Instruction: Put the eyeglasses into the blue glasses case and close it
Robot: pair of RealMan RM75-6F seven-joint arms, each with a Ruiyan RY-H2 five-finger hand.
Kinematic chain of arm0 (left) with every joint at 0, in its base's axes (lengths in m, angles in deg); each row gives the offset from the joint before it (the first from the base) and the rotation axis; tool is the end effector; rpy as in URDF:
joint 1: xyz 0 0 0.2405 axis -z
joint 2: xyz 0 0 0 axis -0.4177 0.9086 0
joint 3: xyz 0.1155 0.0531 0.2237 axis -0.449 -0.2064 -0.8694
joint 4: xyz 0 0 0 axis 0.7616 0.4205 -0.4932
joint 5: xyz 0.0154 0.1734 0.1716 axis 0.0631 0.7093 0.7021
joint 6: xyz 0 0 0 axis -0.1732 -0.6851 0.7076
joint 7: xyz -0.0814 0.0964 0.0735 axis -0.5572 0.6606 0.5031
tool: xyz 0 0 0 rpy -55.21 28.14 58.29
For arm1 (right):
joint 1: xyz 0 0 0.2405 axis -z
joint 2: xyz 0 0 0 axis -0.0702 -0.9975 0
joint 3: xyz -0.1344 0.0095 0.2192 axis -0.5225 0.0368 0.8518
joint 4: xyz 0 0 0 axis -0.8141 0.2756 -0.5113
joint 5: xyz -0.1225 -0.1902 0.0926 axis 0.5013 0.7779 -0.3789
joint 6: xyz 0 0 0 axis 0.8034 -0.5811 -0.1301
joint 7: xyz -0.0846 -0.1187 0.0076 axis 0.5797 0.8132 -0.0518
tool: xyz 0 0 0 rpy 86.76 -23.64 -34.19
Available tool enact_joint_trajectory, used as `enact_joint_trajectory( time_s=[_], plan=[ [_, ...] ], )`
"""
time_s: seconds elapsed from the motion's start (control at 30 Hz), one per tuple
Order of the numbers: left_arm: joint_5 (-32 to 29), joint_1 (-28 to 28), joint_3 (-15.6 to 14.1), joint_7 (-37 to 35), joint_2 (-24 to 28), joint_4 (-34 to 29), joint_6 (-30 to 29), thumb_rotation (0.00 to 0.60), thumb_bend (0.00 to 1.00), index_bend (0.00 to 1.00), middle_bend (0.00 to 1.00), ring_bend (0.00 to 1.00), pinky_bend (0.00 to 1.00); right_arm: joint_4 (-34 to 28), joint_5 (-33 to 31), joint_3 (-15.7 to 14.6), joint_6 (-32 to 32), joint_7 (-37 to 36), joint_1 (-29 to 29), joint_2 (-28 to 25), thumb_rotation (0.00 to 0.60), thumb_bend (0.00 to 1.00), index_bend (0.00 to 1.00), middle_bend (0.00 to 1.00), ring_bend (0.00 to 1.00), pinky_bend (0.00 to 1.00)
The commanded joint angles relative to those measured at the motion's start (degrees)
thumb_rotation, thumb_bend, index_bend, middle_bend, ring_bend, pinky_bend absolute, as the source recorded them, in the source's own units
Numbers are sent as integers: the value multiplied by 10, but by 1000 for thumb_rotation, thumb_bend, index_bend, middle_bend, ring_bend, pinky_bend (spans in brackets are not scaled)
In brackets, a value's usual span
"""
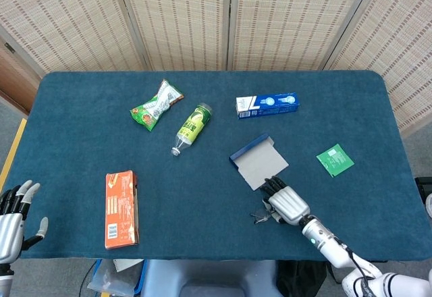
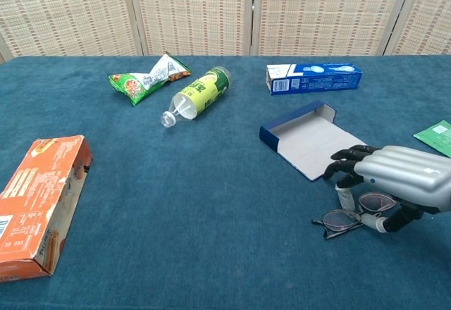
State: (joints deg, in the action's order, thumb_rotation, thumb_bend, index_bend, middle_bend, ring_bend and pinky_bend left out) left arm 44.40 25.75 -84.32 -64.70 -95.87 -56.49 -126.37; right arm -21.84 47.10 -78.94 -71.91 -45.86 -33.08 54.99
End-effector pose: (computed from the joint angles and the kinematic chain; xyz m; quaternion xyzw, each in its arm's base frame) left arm -0.3256 0.1599 0.1183 -0.5612 -0.4086 -0.3796 0.6116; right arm -0.2520 -0.2625 -0.0679 0.8373 -0.3177 0.2665 0.3564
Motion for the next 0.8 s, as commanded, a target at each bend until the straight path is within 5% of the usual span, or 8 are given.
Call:
enact_joint_trajectory(
  time_s=[0.03, 0.27, 0.8],
  plan=[
    [-1, -1, 0, 0, 0, 1, 0, 600, 424, 89, 0, 0, 0, 4, -1, 0, -2, -3, -2, 4, 600, 409, 530, 181, 8, 34],
    [-2, -2, 0, -1, 0, 2, 0, 600, 424, 90, 0, 0, 0, 17, -1, -1, -10, -12, -5, 11, 600, 446, 628, 235, 8, 34],
    [-2, 2, 2, 1, -3, 3, 7, 600, 424, 92, 0, 0, 0, 4, -16, 25, -58, -24, -2, -17, 600, 508, 652, 252, 8, 34]
  ],
)
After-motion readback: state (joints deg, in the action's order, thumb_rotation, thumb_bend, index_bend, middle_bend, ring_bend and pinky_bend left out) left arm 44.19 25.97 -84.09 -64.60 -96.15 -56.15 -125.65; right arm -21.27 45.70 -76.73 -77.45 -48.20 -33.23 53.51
